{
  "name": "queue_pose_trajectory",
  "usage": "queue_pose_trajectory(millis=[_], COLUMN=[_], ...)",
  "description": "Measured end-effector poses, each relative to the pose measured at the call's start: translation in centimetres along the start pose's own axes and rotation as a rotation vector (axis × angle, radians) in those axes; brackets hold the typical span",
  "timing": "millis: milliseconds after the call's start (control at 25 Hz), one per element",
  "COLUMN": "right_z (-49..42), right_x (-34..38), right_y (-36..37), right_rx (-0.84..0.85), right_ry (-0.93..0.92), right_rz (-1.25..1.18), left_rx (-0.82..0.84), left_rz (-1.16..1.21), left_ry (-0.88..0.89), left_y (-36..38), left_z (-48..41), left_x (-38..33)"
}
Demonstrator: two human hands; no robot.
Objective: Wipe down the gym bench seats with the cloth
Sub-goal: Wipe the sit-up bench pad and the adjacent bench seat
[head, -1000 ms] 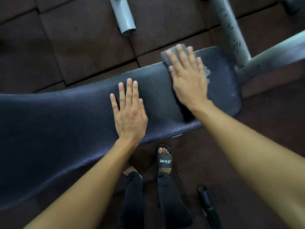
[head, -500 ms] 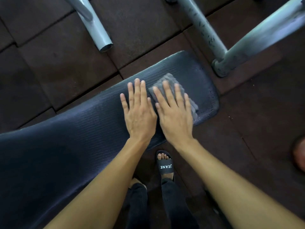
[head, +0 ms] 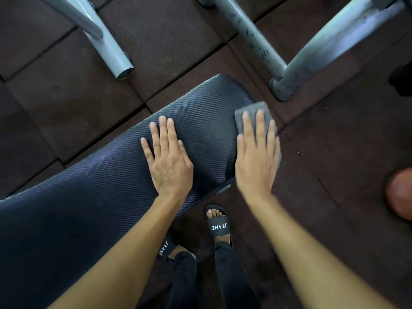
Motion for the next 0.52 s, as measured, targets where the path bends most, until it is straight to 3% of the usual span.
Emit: queue_pose_trajectory(millis=[120,280,360,520], right_z=[6.9,3.0,-1.6,-3.7], right_x=[1.6,7.4,8.0,4.0], right_y=[1.3,2.5,2.2,1.1], right_rx=[0.018,0.044,0.062,0.032], right_ry=[-0.17,-0.536,-0.5,-0.176], right_rz=[0.038,0.023,0.054,0.028], left_rx=[-0.066,-0.187,-0.158,-0.08], left_rz=[0.109,0.462,0.476,0.381], left_ry=[0.005,-0.06,-0.052,0.008], left_y=[-0.7,-1.8,-2.0,-2.5], left_z=[0.0,0.2,0.2,0.2], left_x=[0.1,1.2,1.4,1.9])
Point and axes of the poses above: each hand's wrist, its own z-axis away from the middle knuckle, its own y-axis out of the palm, x = y × z, the point moved 4 cm from there along -z, towards the middle knuckle, and after that the axes turned 10 degrees about y, right-handed, at the moved point
